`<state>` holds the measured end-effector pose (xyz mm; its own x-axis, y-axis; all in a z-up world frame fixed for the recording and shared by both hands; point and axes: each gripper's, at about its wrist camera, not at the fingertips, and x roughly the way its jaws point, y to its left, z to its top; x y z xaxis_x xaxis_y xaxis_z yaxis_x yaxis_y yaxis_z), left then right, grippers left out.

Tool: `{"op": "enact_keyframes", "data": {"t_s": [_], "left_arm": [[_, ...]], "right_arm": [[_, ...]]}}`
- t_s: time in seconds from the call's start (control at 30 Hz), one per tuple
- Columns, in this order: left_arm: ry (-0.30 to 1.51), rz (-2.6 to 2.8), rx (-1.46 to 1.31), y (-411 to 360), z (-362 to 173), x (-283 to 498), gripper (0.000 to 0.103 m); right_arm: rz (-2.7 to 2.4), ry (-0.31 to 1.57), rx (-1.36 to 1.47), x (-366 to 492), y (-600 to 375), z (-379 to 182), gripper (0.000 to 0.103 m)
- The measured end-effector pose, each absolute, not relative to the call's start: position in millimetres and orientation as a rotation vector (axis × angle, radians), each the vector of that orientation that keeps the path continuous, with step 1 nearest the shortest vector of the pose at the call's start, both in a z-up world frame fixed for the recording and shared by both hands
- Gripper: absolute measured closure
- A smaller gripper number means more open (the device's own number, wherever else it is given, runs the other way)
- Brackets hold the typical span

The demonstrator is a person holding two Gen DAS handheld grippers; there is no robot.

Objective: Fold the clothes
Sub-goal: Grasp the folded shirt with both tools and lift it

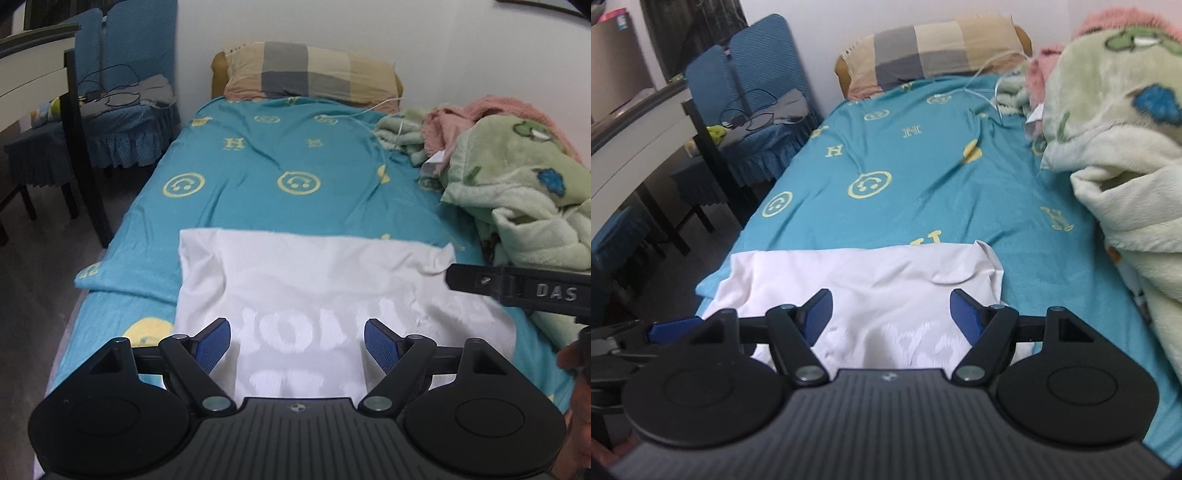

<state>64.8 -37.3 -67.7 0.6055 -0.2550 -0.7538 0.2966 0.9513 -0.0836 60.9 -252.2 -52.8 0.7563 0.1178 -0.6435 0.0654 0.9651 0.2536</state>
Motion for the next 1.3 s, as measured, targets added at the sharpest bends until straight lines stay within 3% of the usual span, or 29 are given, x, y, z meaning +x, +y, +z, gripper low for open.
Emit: {"op": "enact_keyframes", "data": {"t_s": [0.3, 0.5, 0.67, 0.8, 0.97, 1.13, 1.23, 1.3], "left_arm": [[0.899, -0.340, 0.055, -34, -65, 42, 0.021], [1.058, -0.390, -0.345, 0, -54, 29, 0.017], [1.250, -0.320, -0.772, 31, -96, 31, 0.016], [1.267, -0.215, -1.026, 51, -132, 36, 0.017], [1.160, -0.145, -1.296, 73, -156, 35, 0.034], [1.076, -0.148, -1.379, 81, -159, 32, 0.067], [1.011, -0.202, -1.416, 82, -154, 32, 0.080], [0.979, -0.239, -1.411, 81, -147, 35, 0.083]], "right_arm": [[0.024, 0.888, 0.325, 65, -252, -83, 0.031], [0.034, 0.828, 0.472, 60, -272, -68, 0.031], [0.088, 0.818, 0.675, 58, -290, -66, 0.030], [0.206, 0.865, 0.918, 55, -297, -77, 0.029], [0.357, 0.985, 1.272, 46, -285, -105, 0.029], [0.380, 1.111, 1.405, 47, -252, -135, 0.029], [0.371, 1.158, 1.474, 48, -233, -153, 0.029], [0.321, 1.137, 1.523, 49, -232, -163, 0.029]]}}
